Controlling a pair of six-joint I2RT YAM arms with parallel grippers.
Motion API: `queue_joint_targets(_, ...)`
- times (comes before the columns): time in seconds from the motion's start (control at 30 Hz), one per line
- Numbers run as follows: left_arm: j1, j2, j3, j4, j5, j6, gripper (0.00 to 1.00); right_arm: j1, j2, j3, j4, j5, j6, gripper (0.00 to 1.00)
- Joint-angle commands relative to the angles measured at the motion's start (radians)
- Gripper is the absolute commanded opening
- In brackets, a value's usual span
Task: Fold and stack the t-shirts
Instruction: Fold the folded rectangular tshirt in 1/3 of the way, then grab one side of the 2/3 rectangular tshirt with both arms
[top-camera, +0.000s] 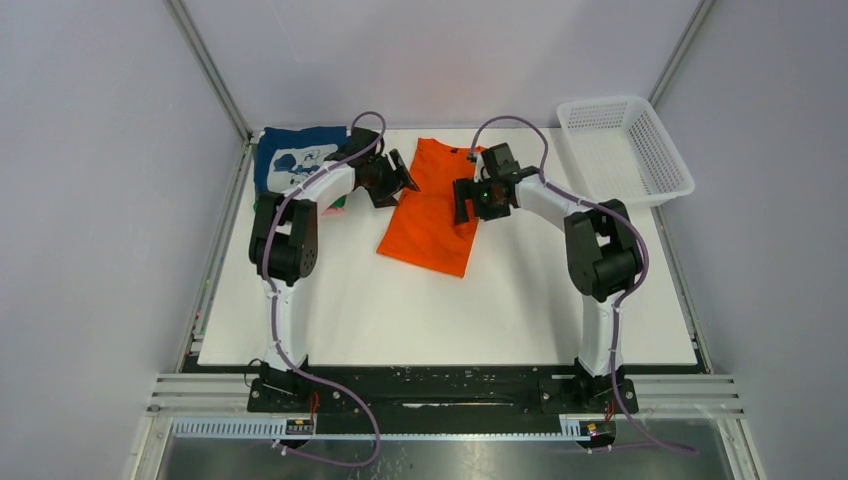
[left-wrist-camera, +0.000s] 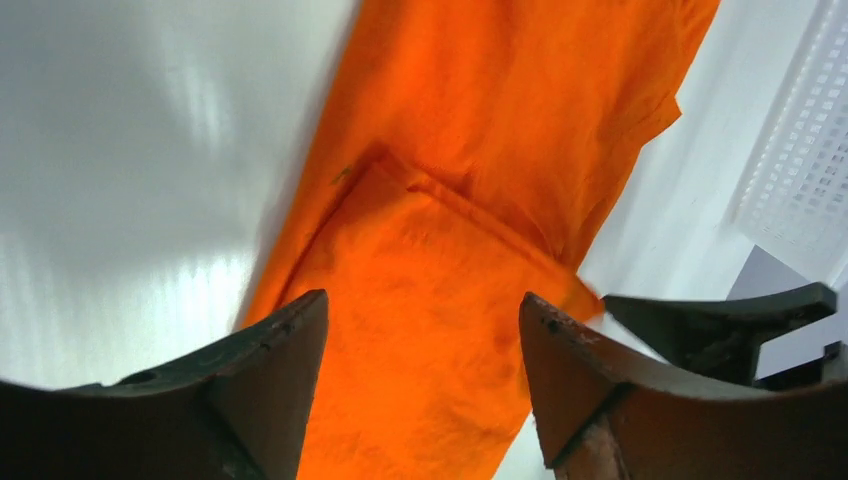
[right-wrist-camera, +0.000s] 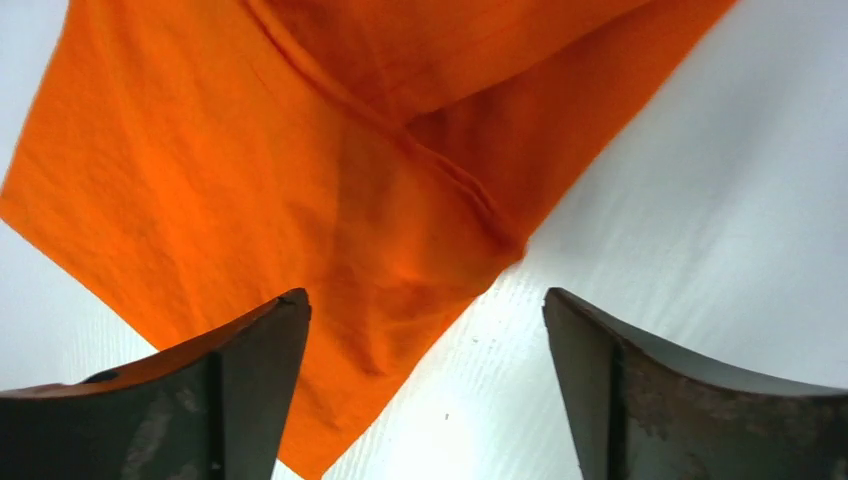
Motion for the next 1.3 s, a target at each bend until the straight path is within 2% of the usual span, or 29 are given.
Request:
queue_joint_targets(0.0, 0.036, -0.118, -0.004, -0.014, -0.003, 0.038, 0.76, -0.029, -0.060, 0.042, 0.001, 0.037, 0.019, 0.99)
queue_joint_targets(0.07, 0.036, -0.218, -0.103, -0.005, -0.022, 0.057, 0.81, -0.028, -0.135, -0.030, 0.014, 0.014, 0.008, 0.99)
queue_joint_targets(0.1, 0.036, -0.275, -0.168, 0.003, -0.032, 0.060, 0.93, -0.026, -0.177, -0.089, 0.037, -0.013, 0.007, 0.99)
queue_joint_targets(0.13, 0.036, -0.330, -0.236, 0.014, -0.041, 0.064, 0.96, -0.018, -0.227, -0.148, 0.067, -0.044, 0.004, 0.99)
queue_joint_targets(0.27, 0.036, -0.486, -0.475, 0.015, -0.069, 0.069, 0.95, 0.082, -0.389, -0.365, 0.131, -0.065, -0.073, 1.00)
queue_joint_targets(0.4, 0.036, -0.533, -0.628, 0.041, -0.076, 0.055, 0.90, 0.225, -0.418, -0.426, 0.134, -0.011, -0.241, 0.99)
queue_joint_targets(0.5, 0.033, -0.496, -0.665, 0.072, -0.046, 0.036, 0.81, 0.264, -0.357, -0.377, 0.097, -0.019, -0.322, 0.93)
queue_joint_targets(0.7, 0.031, -0.404, -0.675, 0.111, -0.050, -0.009, 0.70, 0.309, -0.233, -0.289, 0.060, 0.021, -0.389, 0.79)
queue_joint_targets(0.8, 0.024, -0.364, -0.678, 0.137, -0.020, -0.019, 0.56, 0.329, -0.193, -0.272, 0.039, 0.057, -0.392, 0.76)
queue_joint_targets(1.0, 0.005, -0.312, -0.675, 0.174, -0.008, -0.016, 0.20, 0.338, -0.150, -0.279, -0.014, 0.134, -0.388, 0.70)
queue_joint_targets(1.07, 0.004, -0.294, -0.665, 0.174, -0.010, -0.010, 0.00, 0.340, -0.151, -0.300, 0.002, 0.156, -0.383, 0.58)
queue_joint_targets(1.17, 0.003, -0.314, -0.676, 0.174, -0.022, 0.005, 0.00, 0.346, -0.155, -0.325, 0.036, 0.195, -0.368, 0.35)
queue_joint_targets(1.27, 0.005, -0.366, -0.726, 0.174, -0.047, 0.011, 0.00, 0.357, -0.156, -0.335, 0.039, 0.218, -0.359, 0.24)
